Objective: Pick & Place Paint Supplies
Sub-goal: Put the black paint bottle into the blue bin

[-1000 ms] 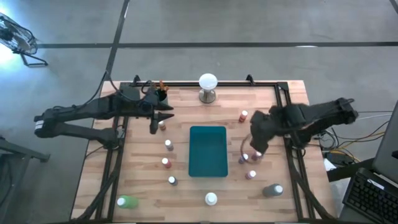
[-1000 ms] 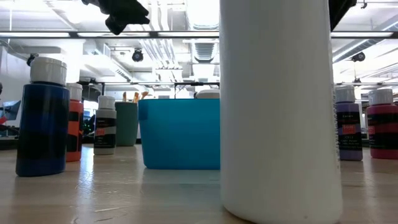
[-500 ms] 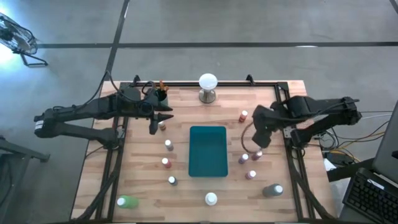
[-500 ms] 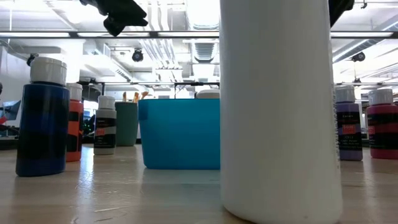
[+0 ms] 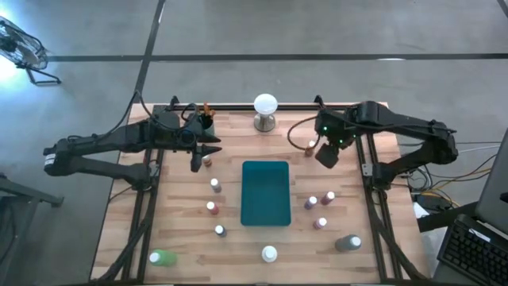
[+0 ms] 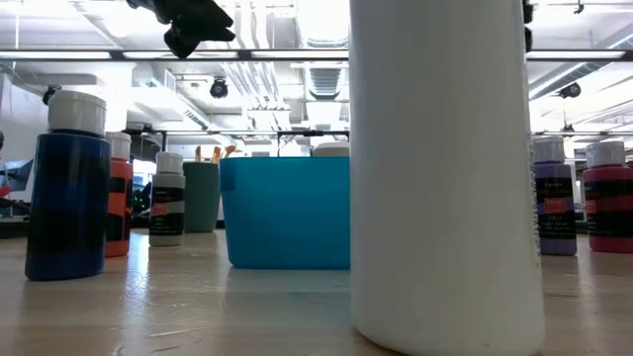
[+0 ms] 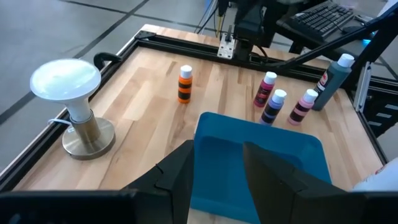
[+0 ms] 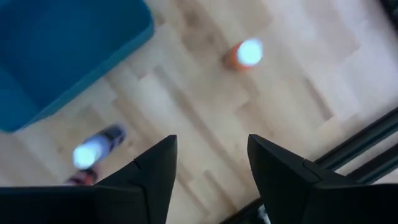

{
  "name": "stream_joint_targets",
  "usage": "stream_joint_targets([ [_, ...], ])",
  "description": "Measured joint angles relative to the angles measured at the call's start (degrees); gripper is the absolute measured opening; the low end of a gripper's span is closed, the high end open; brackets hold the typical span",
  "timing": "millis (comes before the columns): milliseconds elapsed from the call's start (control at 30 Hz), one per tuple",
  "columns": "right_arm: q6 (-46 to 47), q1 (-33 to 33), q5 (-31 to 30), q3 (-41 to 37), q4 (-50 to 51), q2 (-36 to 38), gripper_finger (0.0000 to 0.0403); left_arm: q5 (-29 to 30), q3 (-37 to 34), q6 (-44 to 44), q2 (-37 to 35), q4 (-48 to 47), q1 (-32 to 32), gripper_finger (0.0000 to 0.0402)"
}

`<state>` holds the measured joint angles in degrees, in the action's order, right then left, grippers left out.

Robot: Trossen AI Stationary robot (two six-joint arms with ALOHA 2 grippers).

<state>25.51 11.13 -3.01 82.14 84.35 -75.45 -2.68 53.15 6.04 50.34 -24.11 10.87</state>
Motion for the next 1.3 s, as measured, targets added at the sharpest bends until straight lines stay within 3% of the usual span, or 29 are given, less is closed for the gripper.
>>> stream_joint_targets([
  [200, 8.71, -8.07, 2.86, -0.01, 5.2, 2.72, 0.0187, -0.02, 0.0, -0.81, -0.1, -1.73, 0.0, 0.0142],
  [567, 47.51, -43.7, 3.54, 0.03, 5.6, 3.8, 0.0153, -0.04, 0.0, 0.09, -0.02, -3.89, 0.0, 0.0142],
  [767, 70.04, -58.32, 2.82, 0.01, 3.71, 2.05, 0.0136, -0.04, 0.0, 0.11, -0.02, -3.22, 0.0, 0.0142],
  [933, 80.48, -63.68, 3.0, 0.01, 1.1, -0.89, 0.0122, -0.04, 0.0, -0.17, 0.02, -3.23, 0.01, 0.0142],
  [1300, 80.65, -64.91, 3.52, 0.01, -6.94, -7.93, 0.0104, -0.04, 0.0, -2.56, 0.14, -2.93, 0.01, 0.0142],
])
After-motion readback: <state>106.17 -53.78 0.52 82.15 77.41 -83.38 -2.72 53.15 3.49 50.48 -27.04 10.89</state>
